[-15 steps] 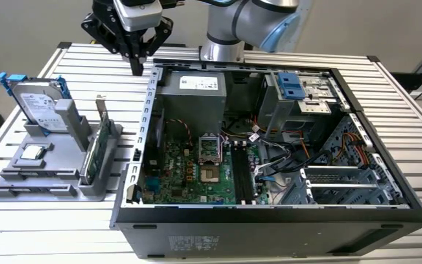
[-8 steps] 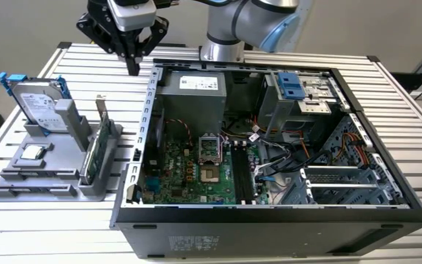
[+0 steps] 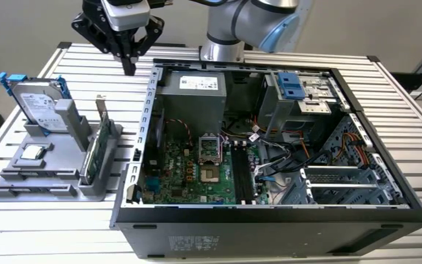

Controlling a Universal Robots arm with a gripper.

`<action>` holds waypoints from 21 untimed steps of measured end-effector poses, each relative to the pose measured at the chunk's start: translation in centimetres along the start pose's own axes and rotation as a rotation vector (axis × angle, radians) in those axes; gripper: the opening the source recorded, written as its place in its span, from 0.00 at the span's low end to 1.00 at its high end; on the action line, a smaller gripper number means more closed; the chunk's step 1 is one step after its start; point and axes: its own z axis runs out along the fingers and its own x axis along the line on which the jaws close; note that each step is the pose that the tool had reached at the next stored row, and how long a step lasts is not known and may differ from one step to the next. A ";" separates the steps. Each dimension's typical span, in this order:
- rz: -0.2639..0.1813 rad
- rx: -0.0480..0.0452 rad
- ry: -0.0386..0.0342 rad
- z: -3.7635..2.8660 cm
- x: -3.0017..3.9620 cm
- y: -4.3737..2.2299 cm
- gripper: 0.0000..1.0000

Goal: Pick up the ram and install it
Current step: 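Reach for the ram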

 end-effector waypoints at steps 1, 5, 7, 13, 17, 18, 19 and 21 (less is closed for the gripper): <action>0.000 0.0000 0.0001 -0.01 0.09 0.00 0.00; 0.000 0.0000 0.0000 -0.01 0.40 -0.03 0.00; 0.000 0.0000 0.0000 -0.01 0.57 -0.04 0.00; 0.000 0.0000 0.0000 -0.02 1.04 -0.07 0.00; 0.000 -0.0001 0.0000 -0.03 1.38 -0.10 0.00; 0.000 0.0000 -0.0001 -0.03 1.47 -0.10 0.00; 0.000 0.0000 0.0000 -0.04 1.55 -0.11 0.00; 0.000 0.0000 0.0000 -0.04 1.71 -0.12 0.00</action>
